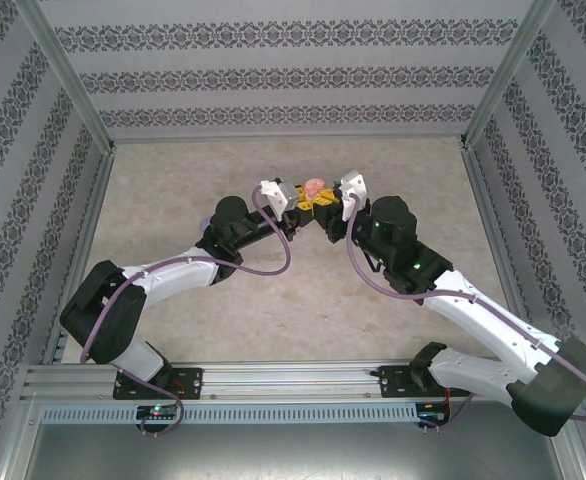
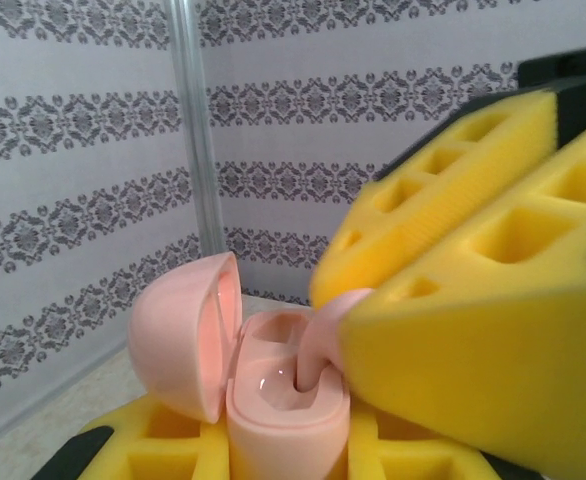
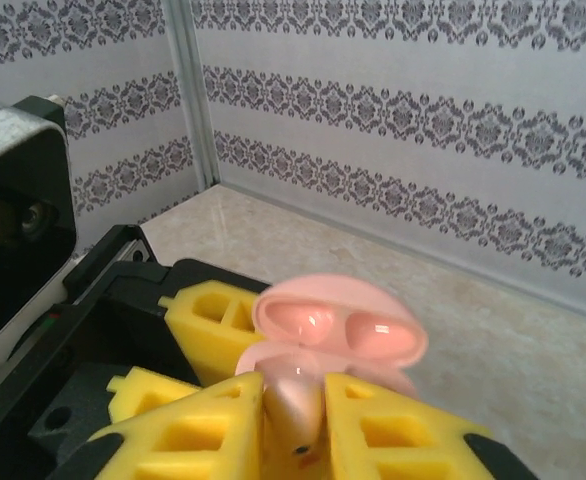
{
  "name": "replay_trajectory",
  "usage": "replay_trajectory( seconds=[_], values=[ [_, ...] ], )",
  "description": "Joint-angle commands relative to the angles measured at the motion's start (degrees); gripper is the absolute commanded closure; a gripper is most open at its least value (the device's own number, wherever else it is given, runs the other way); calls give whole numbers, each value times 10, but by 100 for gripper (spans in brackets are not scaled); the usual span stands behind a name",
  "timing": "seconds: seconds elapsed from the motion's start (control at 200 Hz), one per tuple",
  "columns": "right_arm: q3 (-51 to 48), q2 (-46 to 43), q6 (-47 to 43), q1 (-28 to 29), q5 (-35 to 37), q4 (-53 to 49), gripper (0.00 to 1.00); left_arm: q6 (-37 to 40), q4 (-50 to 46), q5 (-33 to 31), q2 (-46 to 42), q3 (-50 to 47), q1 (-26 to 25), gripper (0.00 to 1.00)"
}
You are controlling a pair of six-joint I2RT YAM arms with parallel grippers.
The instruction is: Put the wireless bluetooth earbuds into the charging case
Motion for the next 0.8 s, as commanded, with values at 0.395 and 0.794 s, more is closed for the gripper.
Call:
replay_trajectory(
  seconds=[0.395, 0.794],
  values=[
    [35, 2, 61, -4, -69, -127, 33, 2, 54, -24, -21, 41, 5, 100],
    [67, -24, 159, -72, -275, -125, 26, 16, 43, -29, -26, 40, 5, 100]
  ],
)
